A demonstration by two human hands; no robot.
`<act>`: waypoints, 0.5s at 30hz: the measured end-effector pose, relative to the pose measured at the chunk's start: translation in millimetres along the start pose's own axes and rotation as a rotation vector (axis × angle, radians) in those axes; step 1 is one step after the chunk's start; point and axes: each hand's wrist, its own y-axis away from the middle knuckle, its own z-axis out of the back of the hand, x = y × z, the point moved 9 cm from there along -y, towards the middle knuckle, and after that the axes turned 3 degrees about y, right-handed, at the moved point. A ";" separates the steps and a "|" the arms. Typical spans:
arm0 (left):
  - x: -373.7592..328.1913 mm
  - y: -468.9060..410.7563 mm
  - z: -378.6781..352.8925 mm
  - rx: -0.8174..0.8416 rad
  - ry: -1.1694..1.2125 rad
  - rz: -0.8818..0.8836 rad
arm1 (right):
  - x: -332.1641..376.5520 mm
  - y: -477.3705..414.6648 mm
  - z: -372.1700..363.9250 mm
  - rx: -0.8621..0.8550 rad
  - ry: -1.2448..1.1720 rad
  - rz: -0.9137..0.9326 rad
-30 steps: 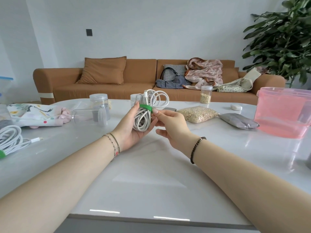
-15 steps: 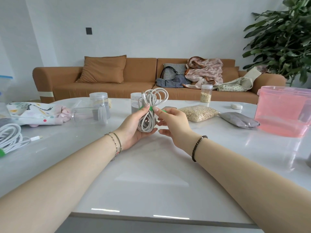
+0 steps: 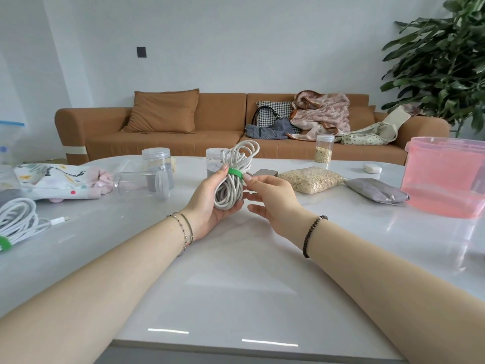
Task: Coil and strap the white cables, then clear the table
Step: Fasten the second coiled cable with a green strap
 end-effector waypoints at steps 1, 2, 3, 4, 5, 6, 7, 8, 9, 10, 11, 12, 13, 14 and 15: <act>-0.1 0.3 0.5 -0.004 0.001 0.004 | -0.2 0.1 0.4 -0.004 0.019 0.000; 0.0 0.8 0.4 -0.007 0.000 0.010 | -0.8 -0.3 0.8 -0.009 0.037 -0.003; 1.3 1.8 0.4 -0.007 0.000 0.019 | -2.3 -0.4 1.7 -0.016 0.050 -0.007; 1.7 2.1 -0.1 -0.006 -0.001 0.028 | -2.9 -0.9 2.1 -0.021 0.055 -0.011; 3.2 2.2 0.3 -0.007 -0.003 0.037 | -4.4 -0.9 2.4 -0.025 0.053 -0.018; 3.9 1.9 0.7 -0.010 -0.007 0.043 | -5.5 -1.1 2.5 -0.026 0.047 -0.025; 4.5 1.8 1.2 -0.012 -0.010 0.044 | -6.4 -1.0 2.5 -0.025 0.043 -0.031; 4.5 1.7 1.4 -0.009 -0.013 0.043 | -6.8 -1.1 2.4 -0.022 0.042 -0.035; 4.0 1.6 0.7 -0.001 -0.017 0.039 | -6.7 -1.4 2.3 -0.018 0.045 -0.035; 3.5 1.6 -0.8 0.013 -0.028 0.036 | -6.8 -1.6 2.4 -0.017 0.049 -0.035; 2.8 1.8 -2.2 0.027 -0.047 0.032 | -6.7 -1.7 2.7 -0.018 0.056 -0.033; 2.0 1.8 -3.7 0.040 -0.069 0.025 | -6.4 -2.0 3.6 -0.024 0.066 -0.027; 1.4 1.8 -4.4 0.050 -0.088 0.018 | -5.7 -2.2 4.6 -0.035 0.083 -0.017; 0.9 1.8 -4.8 0.061 -0.103 0.014 | -4.6 -2.4 6.4 -0.051 0.107 -0.002; 0.7 2.0 -6.1 0.075 -0.122 0.012 | -2.4 -2.2 8.5 -0.070 0.132 0.019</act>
